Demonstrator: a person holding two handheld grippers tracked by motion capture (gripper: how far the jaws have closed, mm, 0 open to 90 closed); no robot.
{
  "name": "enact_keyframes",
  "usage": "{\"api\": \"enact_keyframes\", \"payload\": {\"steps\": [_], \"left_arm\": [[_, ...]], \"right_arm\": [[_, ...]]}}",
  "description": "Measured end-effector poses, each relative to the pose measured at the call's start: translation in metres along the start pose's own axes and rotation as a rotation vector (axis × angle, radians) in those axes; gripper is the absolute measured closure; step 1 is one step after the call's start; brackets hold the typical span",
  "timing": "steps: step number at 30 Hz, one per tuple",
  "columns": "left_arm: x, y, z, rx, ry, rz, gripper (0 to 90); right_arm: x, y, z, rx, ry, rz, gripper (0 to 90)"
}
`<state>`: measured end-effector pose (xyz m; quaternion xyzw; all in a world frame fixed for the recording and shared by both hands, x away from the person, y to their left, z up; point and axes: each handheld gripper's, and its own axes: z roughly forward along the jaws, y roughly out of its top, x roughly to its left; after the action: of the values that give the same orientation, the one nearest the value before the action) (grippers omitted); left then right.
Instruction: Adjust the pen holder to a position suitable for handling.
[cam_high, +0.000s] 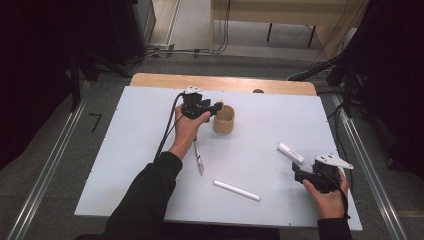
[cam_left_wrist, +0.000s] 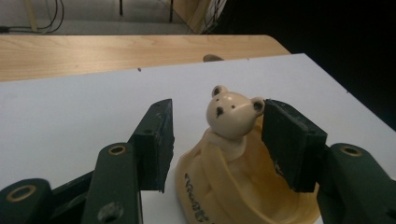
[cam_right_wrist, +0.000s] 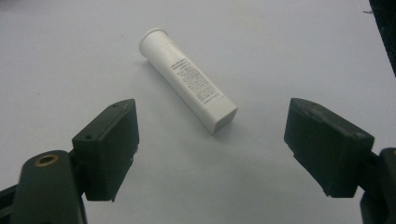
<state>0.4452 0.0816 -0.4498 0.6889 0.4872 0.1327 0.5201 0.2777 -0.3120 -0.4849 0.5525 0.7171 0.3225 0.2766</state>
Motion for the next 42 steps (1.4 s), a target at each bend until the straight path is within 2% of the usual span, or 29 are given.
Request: {"api": "enact_keyframes", "payload": {"steps": [4,12,21,33,42], "left_arm": [[-0.003,0.001,0.003,-0.014,-0.022,0.003,46.9],[-0.005,0.000,0.017,-0.015,-0.016,0.036,47.0],[-0.006,0.001,0.030,0.006,-0.027,0.053,59.8],[-0.006,0.001,0.027,0.015,-0.033,0.082,61.1],[-0.006,0.002,0.024,0.027,-0.050,0.083,61.0]], "right_arm": [[-0.001,0.000,0.000,-0.001,0.002,-0.002,16.7],[0.000,0.000,0.001,0.004,0.000,0.001,16.9],[-0.002,0.000,0.001,0.003,0.003,0.004,17.3],[-0.002,0.000,0.001,0.004,0.002,0.005,17.8],[-0.001,0.000,0.001,0.005,0.004,0.005,17.9]]}}
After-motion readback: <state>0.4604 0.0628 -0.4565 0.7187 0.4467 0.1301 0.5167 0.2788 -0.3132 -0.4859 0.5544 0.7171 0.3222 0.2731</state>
